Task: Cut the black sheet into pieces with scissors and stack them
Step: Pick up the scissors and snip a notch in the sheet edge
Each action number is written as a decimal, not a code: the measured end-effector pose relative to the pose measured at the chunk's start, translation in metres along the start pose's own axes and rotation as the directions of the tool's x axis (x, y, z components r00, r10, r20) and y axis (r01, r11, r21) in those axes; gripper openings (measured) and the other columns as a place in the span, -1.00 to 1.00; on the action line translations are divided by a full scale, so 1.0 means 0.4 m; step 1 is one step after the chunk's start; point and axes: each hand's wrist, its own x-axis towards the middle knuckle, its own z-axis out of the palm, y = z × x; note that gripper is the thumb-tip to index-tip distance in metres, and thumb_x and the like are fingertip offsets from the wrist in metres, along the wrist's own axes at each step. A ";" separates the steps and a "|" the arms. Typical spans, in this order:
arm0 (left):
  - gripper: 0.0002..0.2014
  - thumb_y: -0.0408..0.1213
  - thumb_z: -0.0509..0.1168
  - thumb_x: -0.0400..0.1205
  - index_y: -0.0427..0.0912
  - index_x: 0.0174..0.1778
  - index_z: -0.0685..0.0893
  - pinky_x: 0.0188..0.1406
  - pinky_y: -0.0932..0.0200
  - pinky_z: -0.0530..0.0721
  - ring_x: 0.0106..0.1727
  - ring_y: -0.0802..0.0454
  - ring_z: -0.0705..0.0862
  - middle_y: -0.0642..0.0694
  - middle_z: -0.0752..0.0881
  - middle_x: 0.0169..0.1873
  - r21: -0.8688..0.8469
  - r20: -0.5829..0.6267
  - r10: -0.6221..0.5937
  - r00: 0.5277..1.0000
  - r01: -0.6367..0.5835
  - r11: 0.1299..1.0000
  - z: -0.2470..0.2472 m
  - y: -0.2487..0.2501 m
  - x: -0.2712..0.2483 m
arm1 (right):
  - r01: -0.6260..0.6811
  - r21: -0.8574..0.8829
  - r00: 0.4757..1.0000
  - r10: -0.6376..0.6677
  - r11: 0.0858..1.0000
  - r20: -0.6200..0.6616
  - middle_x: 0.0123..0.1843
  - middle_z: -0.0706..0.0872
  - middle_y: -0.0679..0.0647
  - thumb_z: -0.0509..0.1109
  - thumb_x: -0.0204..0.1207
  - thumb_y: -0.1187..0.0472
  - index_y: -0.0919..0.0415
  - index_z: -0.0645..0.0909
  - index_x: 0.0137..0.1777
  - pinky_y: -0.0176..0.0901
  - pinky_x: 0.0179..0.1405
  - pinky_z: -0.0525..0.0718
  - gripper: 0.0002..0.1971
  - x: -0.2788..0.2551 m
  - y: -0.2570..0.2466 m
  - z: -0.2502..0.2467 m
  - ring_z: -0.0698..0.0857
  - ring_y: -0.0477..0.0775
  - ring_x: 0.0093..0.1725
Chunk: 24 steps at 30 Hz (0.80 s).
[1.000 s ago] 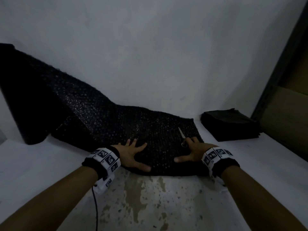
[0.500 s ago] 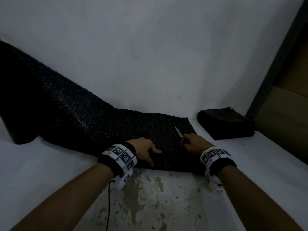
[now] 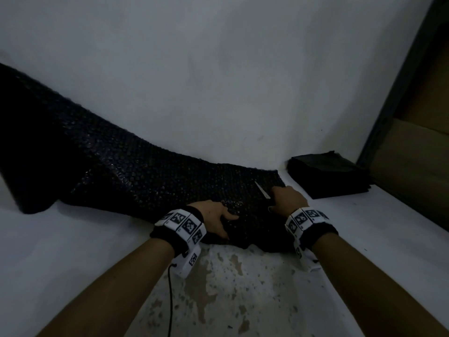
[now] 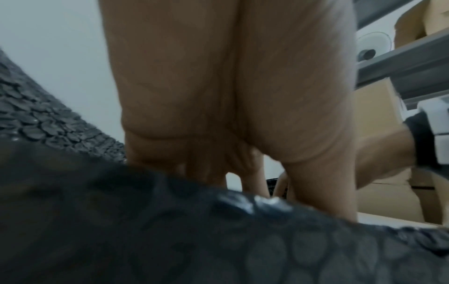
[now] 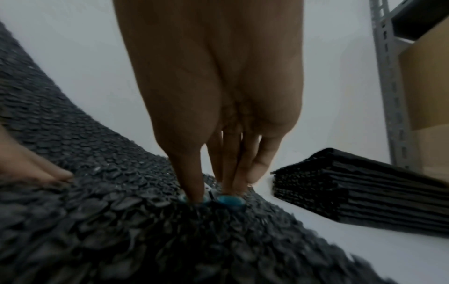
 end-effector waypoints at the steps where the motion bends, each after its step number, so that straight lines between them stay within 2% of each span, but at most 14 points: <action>1: -0.26 0.15 0.43 0.59 0.28 0.67 0.28 0.61 0.08 0.29 0.66 -0.09 0.27 0.02 0.20 0.71 -0.006 0.003 -0.002 1.000 0.002 1.000 -0.002 0.002 -0.002 | -0.009 -0.002 1.000 0.009 1.000 0.016 0.12 0.72 0.21 0.51 0.54 0.06 0.24 0.54 -0.06 -0.15 -0.28 0.52 -0.72 0.002 -0.003 -0.003 0.73 0.16 0.06; 3: -0.20 0.20 0.48 0.51 0.31 0.66 0.29 0.61 0.07 0.29 0.66 -0.08 0.26 0.05 0.19 0.71 -0.026 0.021 -0.015 1.000 0.016 1.000 -0.006 0.005 -0.008 | -0.028 -0.001 0.999 0.028 1.000 0.042 0.12 0.71 0.21 0.54 0.52 0.06 0.23 0.49 -0.11 -0.16 -0.25 0.54 -0.69 -0.005 -0.007 -0.014 0.73 0.18 0.08; 6: -0.11 0.25 0.56 0.37 0.36 0.63 0.32 0.61 0.06 0.26 0.68 -0.05 0.20 0.12 0.16 0.72 -0.055 0.051 -0.018 0.999 0.020 0.998 -0.009 0.006 -0.019 | -0.065 0.007 0.996 0.064 0.998 0.058 0.15 0.66 0.23 0.58 0.50 0.09 0.26 0.49 -0.08 -0.16 -0.18 0.56 -0.67 -0.025 -0.006 -0.035 0.72 0.20 0.12; 9: -0.11 0.20 0.59 0.38 0.36 0.63 0.33 0.62 0.03 0.21 0.71 -0.04 0.14 0.15 0.09 0.73 -0.043 0.039 0.000 0.999 0.002 0.999 -0.005 0.009 -0.030 | -0.095 0.002 0.994 0.095 0.995 0.048 0.18 0.69 0.25 0.51 0.56 0.17 0.26 0.55 -0.08 -0.12 -0.10 0.61 -0.79 -0.032 0.008 -0.044 0.73 0.22 0.14; 10: -0.11 0.18 0.58 0.39 0.36 0.63 0.32 0.63 0.01 0.19 0.72 -0.04 0.11 0.15 0.07 0.73 -0.031 0.038 0.004 0.999 -0.003 1.000 -0.002 0.010 -0.034 | -0.106 0.012 0.993 0.105 0.994 0.046 0.15 0.70 0.24 0.48 0.57 0.19 0.28 0.56 -0.15 -0.13 -0.12 0.62 -0.81 -0.032 0.016 -0.043 0.73 0.22 0.10; 12: -0.11 0.18 0.57 0.41 0.38 0.64 0.30 0.65 -0.01 0.17 0.72 -0.05 0.08 0.16 0.04 0.74 -0.017 0.040 0.011 0.999 -0.011 1.000 0.002 0.011 -0.039 | -0.125 0.049 0.991 0.122 0.991 0.055 0.04 0.68 0.20 0.50 0.54 0.16 0.23 0.43 -0.35 -0.18 -0.21 0.58 -0.66 -0.031 0.029 -0.036 0.65 0.14 -0.09; 14: -0.12 0.19 0.56 0.41 0.39 0.64 0.29 0.67 -0.02 0.16 0.72 -0.04 0.09 0.18 0.04 0.74 -0.020 0.040 0.013 0.999 -0.012 1.000 0.005 0.009 -0.045 | -0.137 0.110 0.989 0.129 0.984 0.076 -0.02 0.64 0.21 0.55 0.48 0.08 0.17 0.37 -0.38 -0.19 -0.25 0.57 -0.59 -0.034 0.034 -0.038 0.59 0.11 -0.16; 17: -0.11 0.21 0.55 0.42 0.39 0.64 0.27 0.68 -0.01 0.16 0.72 -0.04 0.09 0.18 0.03 0.74 -0.027 0.050 0.000 0.999 0.001 1.000 0.001 0.012 -0.050 | -0.116 0.215 0.993 0.104 0.970 0.063 -0.11 0.62 0.21 0.54 0.45 0.03 0.21 0.44 -0.31 -0.16 -0.29 0.58 -0.63 -0.050 0.029 -0.071 0.65 0.16 -0.15; 20: -0.08 0.27 0.51 0.43 0.33 0.68 0.21 0.65 0.00 0.21 0.72 -0.06 0.12 0.11 0.06 0.74 0.000 0.058 -0.022 0.998 0.022 1.000 -0.005 0.028 -0.041 | -0.016 0.294 1.000 0.012 0.956 0.015 -0.05 0.66 0.24 0.51 0.51 0.02 0.29 0.57 -0.05 -0.09 -0.19 0.58 -0.68 -0.075 0.008 -0.101 0.63 0.19 -0.06; 21: -0.08 0.29 0.50 0.43 0.32 0.69 0.20 0.62 0.01 0.24 0.71 -0.08 0.16 0.08 0.09 0.74 0.009 0.048 -0.032 0.998 0.031 0.999 -0.007 0.035 -0.037 | 0.010 0.288 0.999 -0.023 0.958 0.040 0.01 0.66 0.24 0.49 0.53 0.01 0.26 0.56 0.01 -0.09 -0.15 0.56 -0.68 -0.086 -0.003 -0.107 0.63 0.19 -0.02; 24: -0.08 0.29 0.49 0.44 0.27 0.69 0.22 0.53 0.05 0.33 0.66 -0.11 0.26 0.00 0.22 0.71 -0.004 0.014 -0.045 0.999 0.045 0.999 -0.012 0.050 -0.025 | 0.051 0.228 0.978 -0.095 0.972 0.188 0.18 0.62 0.24 0.44 0.58 0.02 0.16 0.43 0.05 -0.09 -0.03 0.57 -0.72 -0.104 -0.021 -0.092 0.63 0.24 0.14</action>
